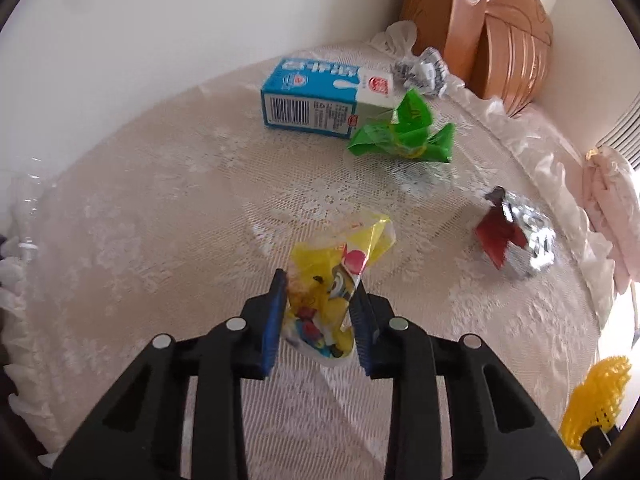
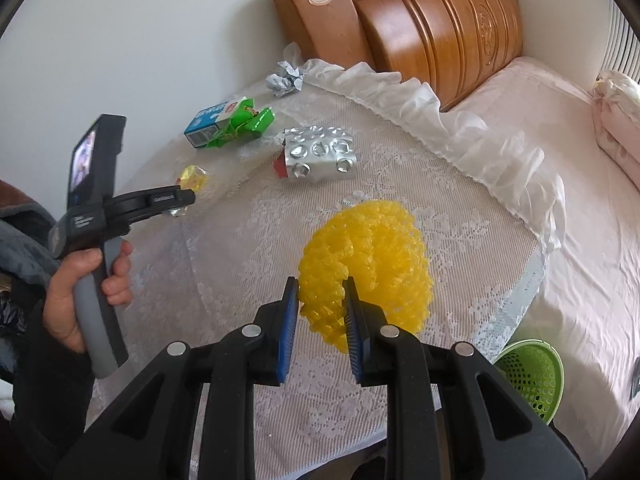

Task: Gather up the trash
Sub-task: 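Grasp yellow minion candy bag with left tool, open it over wastebasket while right carries foam net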

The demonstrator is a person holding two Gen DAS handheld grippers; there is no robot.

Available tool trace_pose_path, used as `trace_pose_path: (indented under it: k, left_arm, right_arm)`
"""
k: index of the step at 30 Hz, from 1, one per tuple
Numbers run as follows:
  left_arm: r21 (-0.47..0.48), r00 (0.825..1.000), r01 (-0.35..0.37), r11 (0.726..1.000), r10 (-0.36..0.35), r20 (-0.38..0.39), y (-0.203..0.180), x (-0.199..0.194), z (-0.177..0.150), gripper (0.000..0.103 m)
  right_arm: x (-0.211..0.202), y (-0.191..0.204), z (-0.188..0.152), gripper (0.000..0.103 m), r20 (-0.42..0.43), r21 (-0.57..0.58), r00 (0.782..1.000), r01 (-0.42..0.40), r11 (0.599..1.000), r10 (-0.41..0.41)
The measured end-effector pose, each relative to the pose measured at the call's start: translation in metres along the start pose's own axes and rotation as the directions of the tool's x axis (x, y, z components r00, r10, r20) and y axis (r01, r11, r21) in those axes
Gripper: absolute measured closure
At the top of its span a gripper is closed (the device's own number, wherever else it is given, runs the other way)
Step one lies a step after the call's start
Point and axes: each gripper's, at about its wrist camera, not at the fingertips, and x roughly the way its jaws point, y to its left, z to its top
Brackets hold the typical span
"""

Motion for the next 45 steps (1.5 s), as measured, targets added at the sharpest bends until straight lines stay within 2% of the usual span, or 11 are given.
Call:
trace_pose_path:
  k: [5, 12, 17, 23, 37, 40, 45]
  left_arm:
    - [0.016, 0.999, 0.001, 1.0, -0.002, 0.04, -0.01, -0.051, -0.022, 0.073]
    - [0.093, 0.995, 0.088, 0.992, -0.092, 0.047, -0.054, -0.118, -0.085, 0.073]
    - [0.192, 0.984, 0.173, 0.966, -0.178, 0.008, -0.099, -0.149, -0.14, 0.073]
    - [0.301, 0.974, 0.224, 0.927, -0.224, -0.033, -0.151, -0.161, -0.179, 0.072]
    - [0.427, 0.963, 0.261, 0.866, -0.265, -0.051, -0.223, -0.174, -0.21, 0.073]
    - [0.477, 0.964, 0.258, 0.84, -0.26, -0.065, -0.243, -0.171, -0.22, 0.073]
    - [0.536, 0.953, 0.299, 0.789, -0.274, -0.128, -0.283, -0.159, -0.241, 0.073]
  right_arm:
    - [-0.018, 0.002, -0.009, 0.08, 0.026, -0.018, 1.0, -0.009, 1.0, 0.01]
    - [-0.051, -0.016, -0.041, 0.08, 0.053, -0.003, 0.998, -0.021, 1.0, 0.021]
    - [-0.076, -0.043, -0.078, 0.08, 0.062, 0.036, 0.998, -0.003, 0.999, 0.001]
    - [-0.1, -0.089, -0.114, 0.08, 0.065, 0.125, 0.997, 0.031, 0.992, -0.039]
    - [-0.141, -0.155, -0.151, 0.08, 0.092, 0.233, 0.987, 0.109, 0.967, -0.133]
    - [-0.149, -0.17, -0.16, 0.08, 0.094, 0.265, 0.983, 0.13, 0.955, -0.16]
    - [-0.169, -0.208, -0.188, 0.08, 0.076, 0.351, 0.971, 0.188, 0.917, -0.228]
